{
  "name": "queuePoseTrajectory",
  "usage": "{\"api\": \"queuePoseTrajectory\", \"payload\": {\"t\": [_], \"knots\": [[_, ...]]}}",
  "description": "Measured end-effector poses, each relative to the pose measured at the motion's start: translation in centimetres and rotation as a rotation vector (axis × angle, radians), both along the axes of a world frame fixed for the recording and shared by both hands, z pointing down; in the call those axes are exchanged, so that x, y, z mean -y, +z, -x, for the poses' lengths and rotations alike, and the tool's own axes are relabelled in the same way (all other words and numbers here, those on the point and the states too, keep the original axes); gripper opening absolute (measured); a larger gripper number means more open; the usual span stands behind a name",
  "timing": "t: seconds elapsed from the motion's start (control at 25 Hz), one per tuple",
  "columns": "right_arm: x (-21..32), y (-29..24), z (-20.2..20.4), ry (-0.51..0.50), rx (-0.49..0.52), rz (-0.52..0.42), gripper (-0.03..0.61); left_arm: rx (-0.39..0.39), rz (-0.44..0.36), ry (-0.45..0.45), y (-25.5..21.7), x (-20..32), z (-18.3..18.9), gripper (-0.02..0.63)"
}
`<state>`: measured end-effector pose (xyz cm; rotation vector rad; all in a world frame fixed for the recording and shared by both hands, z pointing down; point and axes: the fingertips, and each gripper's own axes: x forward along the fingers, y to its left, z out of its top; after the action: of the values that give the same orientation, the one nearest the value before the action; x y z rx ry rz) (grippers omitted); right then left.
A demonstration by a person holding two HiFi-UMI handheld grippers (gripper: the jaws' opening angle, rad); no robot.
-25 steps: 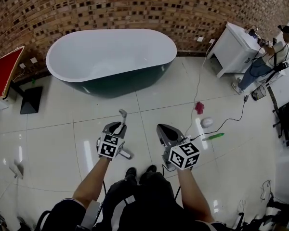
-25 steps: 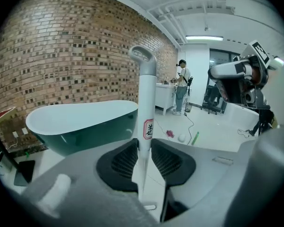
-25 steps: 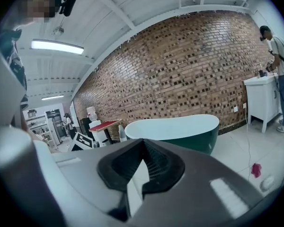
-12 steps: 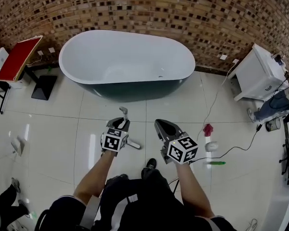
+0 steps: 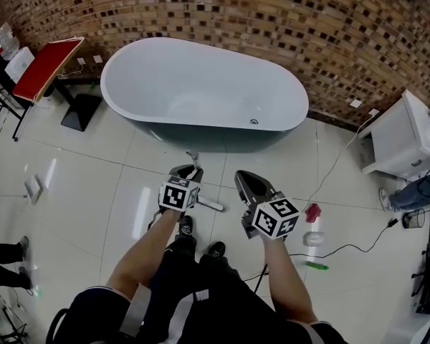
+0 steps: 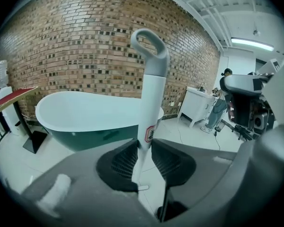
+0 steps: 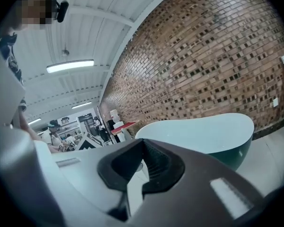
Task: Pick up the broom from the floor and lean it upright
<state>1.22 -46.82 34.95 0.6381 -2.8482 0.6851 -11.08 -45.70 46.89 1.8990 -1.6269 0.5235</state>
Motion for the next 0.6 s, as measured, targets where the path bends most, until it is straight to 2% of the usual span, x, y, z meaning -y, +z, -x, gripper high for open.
{"api": "queuePoseTrajectory", "payload": {"t": [0.32, 0.6], "knots": [[5.6, 0.1, 0.7, 0.034, -0.038, -0.044, 0.002, -0.042, -0.045, 0.010, 1.0, 6.7, 0.8, 0.094], [11.7, -0.2, 4.1, 0.041, -0.120, -0.060, 0.002, -0.098, -0.071, -0.011, 1.6, 13.9, 5.0, 0.094]]}}
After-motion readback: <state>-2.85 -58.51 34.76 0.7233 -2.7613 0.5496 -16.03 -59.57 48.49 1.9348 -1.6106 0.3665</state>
